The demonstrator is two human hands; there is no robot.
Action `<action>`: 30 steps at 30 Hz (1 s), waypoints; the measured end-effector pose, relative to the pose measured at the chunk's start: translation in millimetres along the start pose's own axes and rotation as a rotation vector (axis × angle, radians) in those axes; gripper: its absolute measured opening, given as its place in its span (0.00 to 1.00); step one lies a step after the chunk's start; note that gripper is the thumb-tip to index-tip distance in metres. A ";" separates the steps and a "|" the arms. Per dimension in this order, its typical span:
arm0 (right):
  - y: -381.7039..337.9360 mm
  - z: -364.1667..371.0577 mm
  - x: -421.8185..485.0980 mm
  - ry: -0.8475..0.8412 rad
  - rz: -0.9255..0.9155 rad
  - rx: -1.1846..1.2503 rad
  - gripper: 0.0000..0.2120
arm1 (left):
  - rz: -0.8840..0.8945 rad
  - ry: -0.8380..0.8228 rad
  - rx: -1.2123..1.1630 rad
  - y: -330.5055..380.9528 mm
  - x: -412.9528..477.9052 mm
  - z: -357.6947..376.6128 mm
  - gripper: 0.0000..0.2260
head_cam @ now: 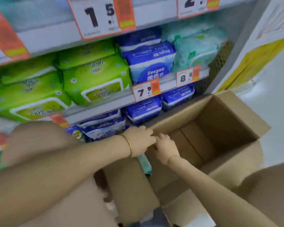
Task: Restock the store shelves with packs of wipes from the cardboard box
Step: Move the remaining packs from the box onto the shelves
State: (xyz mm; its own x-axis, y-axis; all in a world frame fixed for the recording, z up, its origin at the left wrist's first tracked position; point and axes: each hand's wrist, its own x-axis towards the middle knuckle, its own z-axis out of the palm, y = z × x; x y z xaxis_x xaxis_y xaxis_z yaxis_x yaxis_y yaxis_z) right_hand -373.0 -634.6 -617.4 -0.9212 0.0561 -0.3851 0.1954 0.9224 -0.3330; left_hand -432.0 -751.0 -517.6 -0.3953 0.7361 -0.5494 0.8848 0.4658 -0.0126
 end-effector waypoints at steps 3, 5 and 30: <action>5.2 54.0 22.7 -0.303 0.164 0.126 0.18 | 0.011 -0.062 0.045 0.3 6.0 11.9 0.13; 10.6 79.1 28.0 -0.389 0.215 0.146 0.20 | 0.026 -0.025 0.022 3.1 6.3 11.0 0.13; 30.8 122.7 37.0 -0.408 0.034 -0.129 0.36 | -0.034 -0.115 -0.143 -19.6 17.8 11.5 0.16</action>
State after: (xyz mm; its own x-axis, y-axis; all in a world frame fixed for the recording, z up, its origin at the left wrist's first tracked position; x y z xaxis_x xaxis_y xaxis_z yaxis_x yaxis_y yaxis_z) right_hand -359.8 -651.0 -747.5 -0.7011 -0.0441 -0.7117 0.1562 0.9643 -0.2136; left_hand -453.5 -752.7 -536.8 -0.3861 0.6617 -0.6427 0.8244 0.5601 0.0815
